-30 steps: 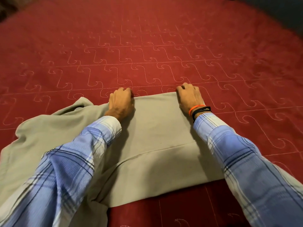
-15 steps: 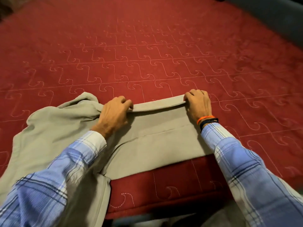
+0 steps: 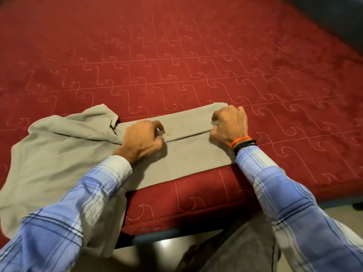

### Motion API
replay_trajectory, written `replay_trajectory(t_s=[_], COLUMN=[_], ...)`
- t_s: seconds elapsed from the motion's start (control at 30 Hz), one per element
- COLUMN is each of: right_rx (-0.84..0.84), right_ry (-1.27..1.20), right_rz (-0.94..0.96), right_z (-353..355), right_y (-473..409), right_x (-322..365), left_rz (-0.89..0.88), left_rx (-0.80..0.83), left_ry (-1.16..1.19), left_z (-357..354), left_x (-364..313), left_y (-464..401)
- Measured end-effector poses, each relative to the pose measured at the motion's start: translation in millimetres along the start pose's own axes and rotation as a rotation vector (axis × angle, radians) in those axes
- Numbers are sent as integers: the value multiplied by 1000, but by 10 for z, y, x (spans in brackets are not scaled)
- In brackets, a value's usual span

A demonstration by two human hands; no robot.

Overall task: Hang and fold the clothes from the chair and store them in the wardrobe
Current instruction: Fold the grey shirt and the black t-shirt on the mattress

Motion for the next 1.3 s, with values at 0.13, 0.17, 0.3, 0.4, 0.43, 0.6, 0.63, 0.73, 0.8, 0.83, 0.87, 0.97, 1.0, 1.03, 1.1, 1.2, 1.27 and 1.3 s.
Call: replay_trajectory(t_s=[0.13, 0.17, 0.3, 0.4, 0.43, 0.6, 0.63, 0.73, 0.8, 0.83, 0.87, 0.97, 1.0, 1.03, 1.1, 1.2, 1.27, 1.3], right_rx=[69, 173, 290, 298, 256, 120, 146, 174, 160, 143, 115, 76, 68, 57, 42, 55, 27, -16], right_ry=[-308, -311, -166, -171, -186, -122, -148, -413, -716, -893, -1062, -1310, -1290, -1252, -1216, -1188, -1102, -1024], right_rz=[71, 92, -35, -146, -153, -193, -227, -390, -541, -617, -690, -824, -837, -848, -881, -906, -929, -937], right_z=[-218, -406, -832, -863, -821, -597, -615, -634, -634, -634, -643, -709, -732, -752, -801, -855, -869, -843], right_y=[-16, 10, 29, -63, -125, -356, -379, -432, -415, -402, -391, -369, -362, -350, -331, -330, -321, -315], right_x=[467, 532, 193, -28, -47, -284, -378, -637, -730, -746, -762, -785, -801, -830, -882, -918, -952, -985], left_rz=[-72, -84, -20, -12, -12, -11, -8, 0, 0, -1, -2, -2, -3, -2, -2, 2, 1, 0], left_rx=[-90, -65, -60, -73, -84, -118, -121, -137, -145, -152, -157, -164, -164, -164, -171, -176, -177, -177], left_ry=[12, -22, -160, -175, -179, -189, -190, -197, -206, -210, -212, -213, -213, -213, -215, -215, -216, -217], left_z=[-313, -449, -747, -752, -752, -753, -751, -741, -740, -735, -727, -717, -720, -722, -722, -720, -720, -719], left_x=[-214, -237, -148, -148, -148, -150, -147, -143, -147, -150, -151, -154, -155, -154, -152, -150, -147, -146], left_y=[-78, -61, 50, 51, 44, 51, 49, 40, 47, 48, 48, 45, 45, 45, 45, 45, 46, 45])
Point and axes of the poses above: each hand's wrist, its own y-axis away from the middle knuckle, its own z-axis out of the back of the hand, x = y × z, the point moved 9 cm from there along -y, towards the middle knuckle, and after that the axes turned 8 degrees about -x, right-handed, at the moved point
